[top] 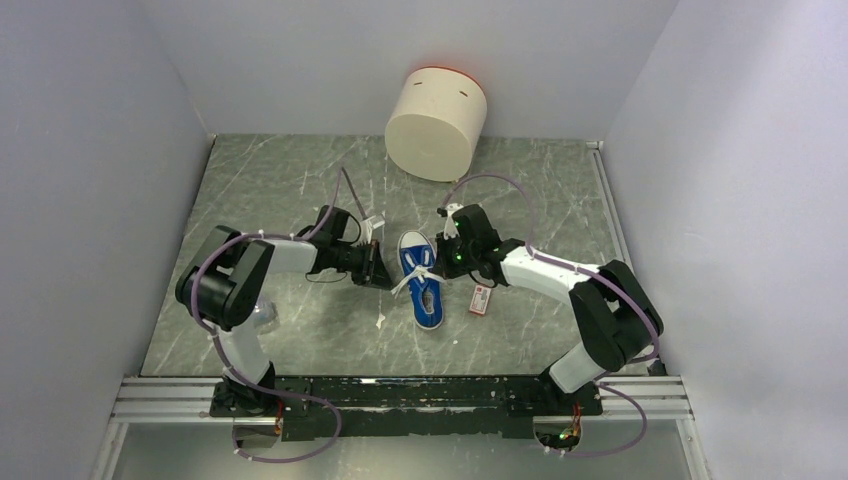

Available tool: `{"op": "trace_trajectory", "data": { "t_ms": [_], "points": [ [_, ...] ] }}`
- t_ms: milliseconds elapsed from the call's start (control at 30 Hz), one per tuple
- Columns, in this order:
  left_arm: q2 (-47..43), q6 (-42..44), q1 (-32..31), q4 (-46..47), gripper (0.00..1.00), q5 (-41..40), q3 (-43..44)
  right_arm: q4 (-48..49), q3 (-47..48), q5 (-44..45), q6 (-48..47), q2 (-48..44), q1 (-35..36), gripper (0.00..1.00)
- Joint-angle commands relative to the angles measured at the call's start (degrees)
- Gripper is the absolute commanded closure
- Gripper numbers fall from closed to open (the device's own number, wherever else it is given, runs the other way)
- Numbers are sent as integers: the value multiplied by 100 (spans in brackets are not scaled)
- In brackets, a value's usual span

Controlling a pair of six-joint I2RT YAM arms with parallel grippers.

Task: Tie the shoes

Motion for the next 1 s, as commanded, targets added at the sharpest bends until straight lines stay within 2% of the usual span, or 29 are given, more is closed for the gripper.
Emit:
{"op": "trace_trajectory", "data": {
  "t_ms": [0, 100, 233, 333, 500, 800, 867, 967],
  "points": [
    [-307, 14, 35, -493, 95, -209, -57, 32, 163, 288, 109, -81, 35, 100],
    [-389, 243, 35, -986, 95, -325, 8, 227, 218, 394, 175, -99, 7, 100],
    [-521, 335, 35, -1204, 95, -543, -64, 606, 87, 444, 422, -225, -78, 100],
    [-469, 266, 35, -1166, 95, -606, -110, 730, -3, 666, 782, -297, -187, 100],
    [-459, 86, 35, -852, 95, -768, -224, 1080, -106, 208, 1065, -110, -309, 100],
    [-275, 230, 139, -1158, 95, -1195, -447, 1214, -414, 321, 1527, -387, -590, 100],
    [-305, 251, 165, -1240, 95, -1325, -513, 1475, -495, -11, 1482, -360, -781, 100],
    [-343, 263, 201, -1256, 95, -1400, -592, 1651, -492, -964, 1427, -65, -1175, 100]
  ]
}}
